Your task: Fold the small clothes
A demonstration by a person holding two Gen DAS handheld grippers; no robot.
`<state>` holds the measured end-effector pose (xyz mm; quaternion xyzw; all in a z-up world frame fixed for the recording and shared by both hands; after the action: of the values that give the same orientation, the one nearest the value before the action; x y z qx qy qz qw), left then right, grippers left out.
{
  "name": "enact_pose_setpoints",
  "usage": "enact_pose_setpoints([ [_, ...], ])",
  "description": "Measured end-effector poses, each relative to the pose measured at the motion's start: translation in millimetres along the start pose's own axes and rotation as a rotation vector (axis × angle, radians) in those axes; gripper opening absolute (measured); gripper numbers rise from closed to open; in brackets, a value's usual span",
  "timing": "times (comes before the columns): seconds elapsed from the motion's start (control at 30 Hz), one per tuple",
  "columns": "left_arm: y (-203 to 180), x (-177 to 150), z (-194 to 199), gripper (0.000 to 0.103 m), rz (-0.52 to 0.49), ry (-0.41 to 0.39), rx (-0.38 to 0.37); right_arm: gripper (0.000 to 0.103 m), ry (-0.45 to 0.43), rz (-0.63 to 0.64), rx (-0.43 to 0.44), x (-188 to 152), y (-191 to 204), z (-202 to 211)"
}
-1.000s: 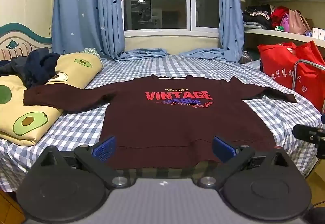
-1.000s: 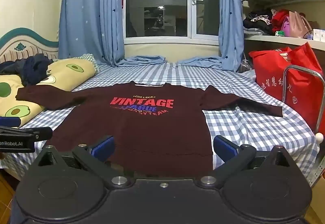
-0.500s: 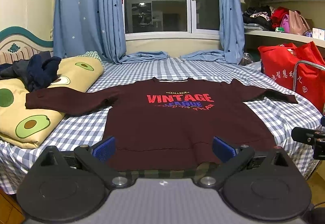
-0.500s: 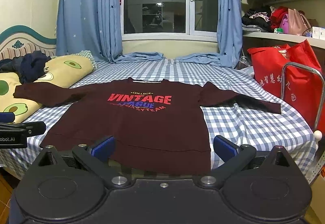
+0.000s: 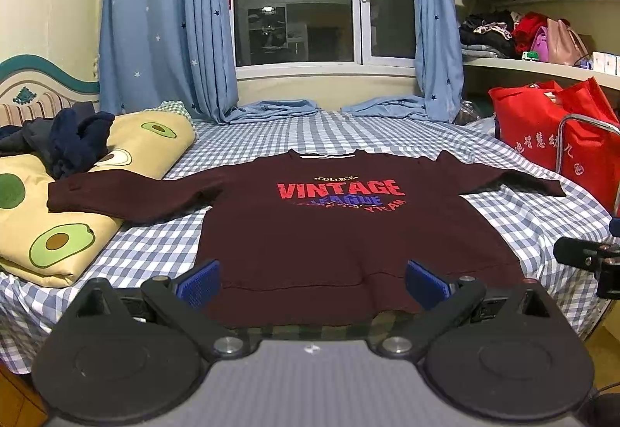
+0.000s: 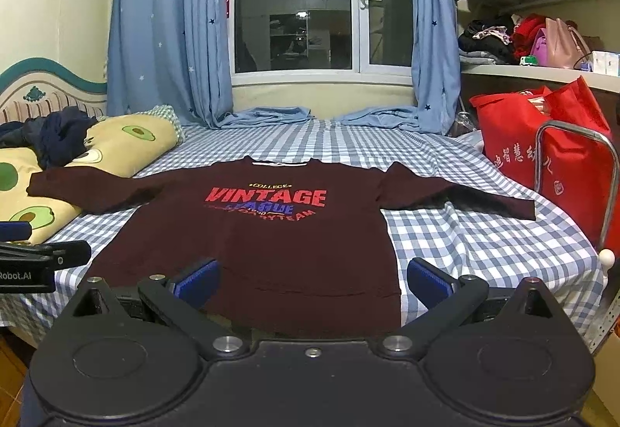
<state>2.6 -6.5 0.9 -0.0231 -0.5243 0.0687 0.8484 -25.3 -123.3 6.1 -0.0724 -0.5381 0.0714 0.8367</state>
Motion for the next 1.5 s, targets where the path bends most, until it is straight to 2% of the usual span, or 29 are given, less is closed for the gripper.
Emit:
enact_pose_setpoints([
  [0.17,5.6,-1.7,5.1,0.103,-0.006,-0.012,0.020,0.102,0.036,0.014,0.043,-1.5,6.4,-2.6],
  [0.6,17.1,-6.0,8.9,0.103,-0.002,-0.010,0.044,0.102,0.067,0.046,0.075,-5.5,20.4,-5.7],
  [1.5,12.2,-8.0,12.1,0.103,-0.022,-0.007,0.031,0.102,0.070,0.052,0.073,-5.3,20.0,-5.1],
])
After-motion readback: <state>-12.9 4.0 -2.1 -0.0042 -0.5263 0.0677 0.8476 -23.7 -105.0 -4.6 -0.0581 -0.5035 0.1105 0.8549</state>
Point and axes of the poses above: each gripper's, at about its wrist camera, not at the fingertips, and z roughly against the way its jaws point, y to its left, x to its top, the point moved 1 cm from there along -z, roughly the way its jaws point, and after that the axes turned 10 degrees about z, right-handed, at the moved point
